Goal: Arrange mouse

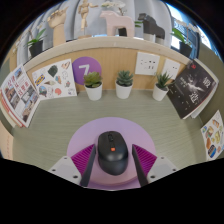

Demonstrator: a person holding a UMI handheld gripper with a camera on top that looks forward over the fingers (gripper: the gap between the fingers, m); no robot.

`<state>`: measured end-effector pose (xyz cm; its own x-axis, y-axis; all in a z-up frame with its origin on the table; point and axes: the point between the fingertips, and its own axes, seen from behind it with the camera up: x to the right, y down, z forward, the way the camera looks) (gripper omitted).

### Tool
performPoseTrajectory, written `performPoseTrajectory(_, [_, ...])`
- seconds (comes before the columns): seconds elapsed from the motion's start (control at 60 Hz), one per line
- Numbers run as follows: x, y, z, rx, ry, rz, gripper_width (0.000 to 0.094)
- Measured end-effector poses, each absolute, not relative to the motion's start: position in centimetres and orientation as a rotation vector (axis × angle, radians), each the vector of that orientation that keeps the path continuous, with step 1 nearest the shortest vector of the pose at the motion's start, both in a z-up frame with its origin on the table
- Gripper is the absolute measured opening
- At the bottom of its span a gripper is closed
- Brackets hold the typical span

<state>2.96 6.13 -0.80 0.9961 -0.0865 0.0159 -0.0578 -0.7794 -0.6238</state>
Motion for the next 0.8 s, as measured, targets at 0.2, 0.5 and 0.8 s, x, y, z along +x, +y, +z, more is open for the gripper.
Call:
performPoseTrajectory(0.2, [2.4,7.0,7.8,-2.331,0.117,-0.075,0.0821])
performPoseTrajectory(0.5, [-3.2,2.5,21.8,-2.187,0.137,-0.035,0.0835])
performPoseTrajectory(0.8, [-7.0,-1.4,27.3,-2.103,0.095,-0.001,0.084])
